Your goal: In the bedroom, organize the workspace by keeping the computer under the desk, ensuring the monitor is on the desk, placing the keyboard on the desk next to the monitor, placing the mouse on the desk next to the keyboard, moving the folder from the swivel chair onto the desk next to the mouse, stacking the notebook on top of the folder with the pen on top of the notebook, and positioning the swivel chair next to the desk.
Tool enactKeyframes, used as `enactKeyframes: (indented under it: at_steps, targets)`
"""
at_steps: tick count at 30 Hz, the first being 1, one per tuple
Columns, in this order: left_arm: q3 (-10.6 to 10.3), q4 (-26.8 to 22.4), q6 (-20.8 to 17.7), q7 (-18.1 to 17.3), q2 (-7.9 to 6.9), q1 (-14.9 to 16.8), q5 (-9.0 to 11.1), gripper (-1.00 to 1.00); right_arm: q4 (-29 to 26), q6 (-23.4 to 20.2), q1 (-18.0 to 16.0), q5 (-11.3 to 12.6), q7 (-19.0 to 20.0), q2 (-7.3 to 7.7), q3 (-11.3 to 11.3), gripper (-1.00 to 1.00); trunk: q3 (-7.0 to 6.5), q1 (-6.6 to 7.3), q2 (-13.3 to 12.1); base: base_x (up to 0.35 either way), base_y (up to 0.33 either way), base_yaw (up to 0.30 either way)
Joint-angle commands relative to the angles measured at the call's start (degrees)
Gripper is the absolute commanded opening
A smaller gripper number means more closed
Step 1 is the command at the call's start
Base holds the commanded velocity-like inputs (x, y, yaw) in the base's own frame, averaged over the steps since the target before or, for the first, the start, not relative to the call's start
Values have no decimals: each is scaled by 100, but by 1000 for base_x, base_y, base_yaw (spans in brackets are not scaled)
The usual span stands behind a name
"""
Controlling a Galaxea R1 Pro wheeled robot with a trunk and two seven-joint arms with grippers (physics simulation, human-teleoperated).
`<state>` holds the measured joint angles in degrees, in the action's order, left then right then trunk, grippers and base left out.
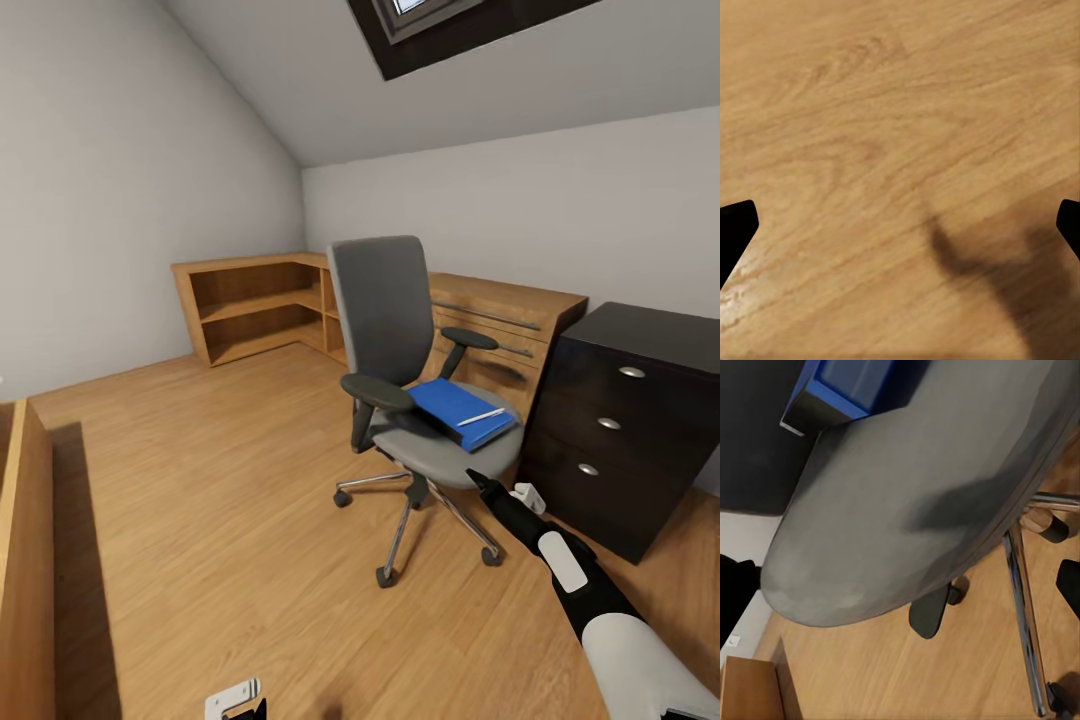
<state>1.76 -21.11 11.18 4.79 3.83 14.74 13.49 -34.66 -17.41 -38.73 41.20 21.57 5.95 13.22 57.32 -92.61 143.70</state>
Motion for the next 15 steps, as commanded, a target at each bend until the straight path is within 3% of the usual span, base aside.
enactKeyframes:
  at_steps: [1,15]
  targets:
    - [17,2,15,1,4,2,8,100,-2,-52,-3,42,14,-1,22,100,5,1,2,-4,-10,0]
    - [17,2,15,-4,-1,2,5,100,1,-43,26,37,14,21,22,100,5,1,2,-1,-161,0]
